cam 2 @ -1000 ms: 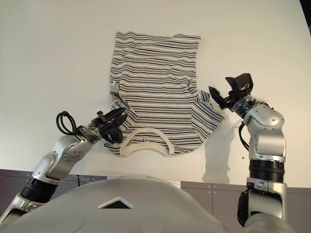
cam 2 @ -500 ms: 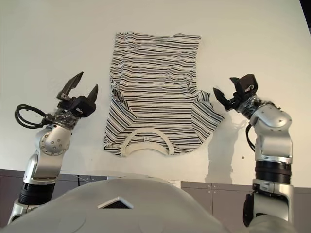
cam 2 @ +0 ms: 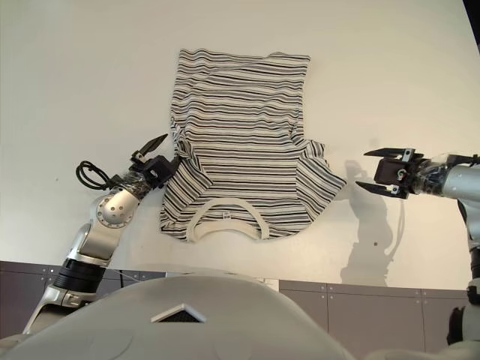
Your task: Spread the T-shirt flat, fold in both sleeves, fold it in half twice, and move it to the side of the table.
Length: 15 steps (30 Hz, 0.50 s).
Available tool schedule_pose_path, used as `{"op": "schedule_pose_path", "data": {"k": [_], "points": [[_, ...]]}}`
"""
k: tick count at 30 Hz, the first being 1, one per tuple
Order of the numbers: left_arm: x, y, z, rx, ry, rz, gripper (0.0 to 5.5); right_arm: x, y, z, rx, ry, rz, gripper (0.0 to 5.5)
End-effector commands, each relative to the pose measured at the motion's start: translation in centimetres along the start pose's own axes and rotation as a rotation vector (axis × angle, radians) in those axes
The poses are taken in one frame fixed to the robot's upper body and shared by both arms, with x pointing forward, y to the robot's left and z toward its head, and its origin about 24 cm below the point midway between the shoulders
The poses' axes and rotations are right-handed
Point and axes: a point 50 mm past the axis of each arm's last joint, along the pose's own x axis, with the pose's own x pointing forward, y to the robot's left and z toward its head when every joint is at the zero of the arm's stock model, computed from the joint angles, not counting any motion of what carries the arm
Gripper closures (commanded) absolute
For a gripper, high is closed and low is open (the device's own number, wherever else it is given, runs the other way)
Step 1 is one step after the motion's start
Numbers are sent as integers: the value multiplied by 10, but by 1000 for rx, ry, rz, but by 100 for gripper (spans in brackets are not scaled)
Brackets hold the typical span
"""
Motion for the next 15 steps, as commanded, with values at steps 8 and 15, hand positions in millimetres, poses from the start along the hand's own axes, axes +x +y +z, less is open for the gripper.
{"op": "schedule_pose_path", "data": {"k": [8,15], "points": [[3,20,1,25,14,24,293,6,24,24,-291,-25,232,230],[14,13,3,-41,-44,-37,293,27,24,23,-313,-27,45,230]]}}
